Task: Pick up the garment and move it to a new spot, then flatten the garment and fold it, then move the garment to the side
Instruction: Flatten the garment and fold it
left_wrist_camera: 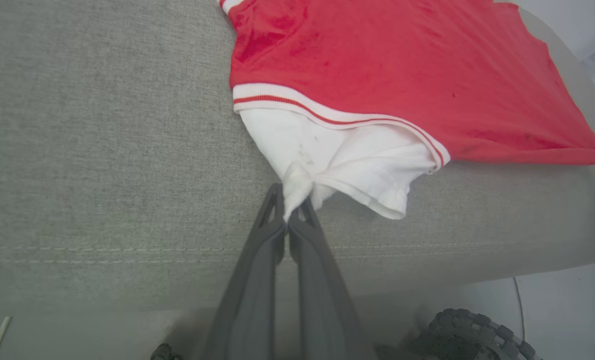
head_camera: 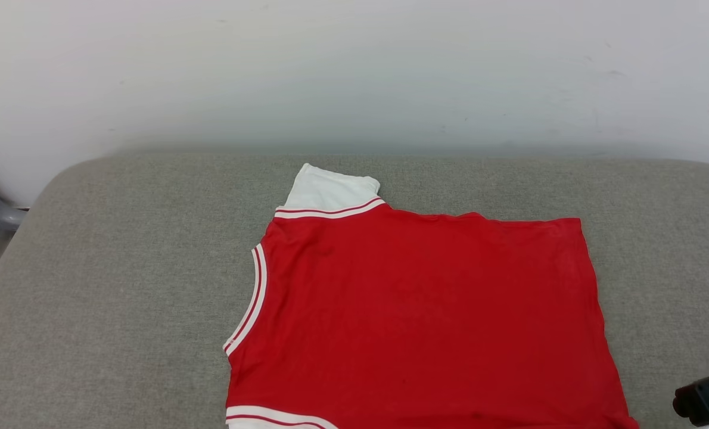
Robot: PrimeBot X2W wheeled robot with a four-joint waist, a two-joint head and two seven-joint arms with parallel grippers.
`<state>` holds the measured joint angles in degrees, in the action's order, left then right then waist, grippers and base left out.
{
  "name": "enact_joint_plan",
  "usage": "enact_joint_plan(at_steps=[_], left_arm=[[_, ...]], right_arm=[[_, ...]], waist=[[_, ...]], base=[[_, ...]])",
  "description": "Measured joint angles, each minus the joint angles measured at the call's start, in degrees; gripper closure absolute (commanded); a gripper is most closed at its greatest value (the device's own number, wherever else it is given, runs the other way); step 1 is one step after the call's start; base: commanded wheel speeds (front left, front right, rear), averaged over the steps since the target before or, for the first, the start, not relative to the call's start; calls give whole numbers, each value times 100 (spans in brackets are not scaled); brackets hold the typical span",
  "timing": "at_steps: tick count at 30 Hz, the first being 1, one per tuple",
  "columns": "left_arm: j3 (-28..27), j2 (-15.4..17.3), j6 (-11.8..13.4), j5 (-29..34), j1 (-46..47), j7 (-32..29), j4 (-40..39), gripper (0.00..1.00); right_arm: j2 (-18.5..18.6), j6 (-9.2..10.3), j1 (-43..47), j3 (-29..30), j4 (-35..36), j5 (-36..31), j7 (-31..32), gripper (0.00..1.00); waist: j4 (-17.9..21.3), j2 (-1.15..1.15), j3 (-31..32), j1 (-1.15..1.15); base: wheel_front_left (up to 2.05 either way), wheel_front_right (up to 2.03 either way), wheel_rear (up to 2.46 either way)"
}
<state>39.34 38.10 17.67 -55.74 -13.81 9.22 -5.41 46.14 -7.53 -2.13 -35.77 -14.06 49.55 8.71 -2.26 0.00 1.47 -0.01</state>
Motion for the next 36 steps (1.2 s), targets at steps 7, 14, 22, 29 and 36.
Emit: enact_joint_plan(at_steps=[7,14,22,29,36], left_arm=[[10,103,-141,263,286,76,-60,100],[23,225,-463,602,1327,-242,82,100],[67,90,-1031,858,2736,-635,716,100],[45,-115,-1449,992,3739,-701,1493,100],[48,-368,-1778,1112,4459,-588,2346,100]], right_arm=[[-163,1,388,532,385,-151,314,100],[-419,1,342,1023,624,-331,548,100],[-594,2,-126,1384,794,-394,703,100],[-724,2,-708,1481,681,-372,801,100],[-822,2,-1280,1403,410,-370,747,100]], waist=[[-22,0,-56,0],[34,0,-203,1],[110,0,-682,2],[187,0,-1246,2],[223,0,-1680,3]], base=[[0,0,0],[0,0,0],[0,0,0],[0,0,0],[0,0,0]])
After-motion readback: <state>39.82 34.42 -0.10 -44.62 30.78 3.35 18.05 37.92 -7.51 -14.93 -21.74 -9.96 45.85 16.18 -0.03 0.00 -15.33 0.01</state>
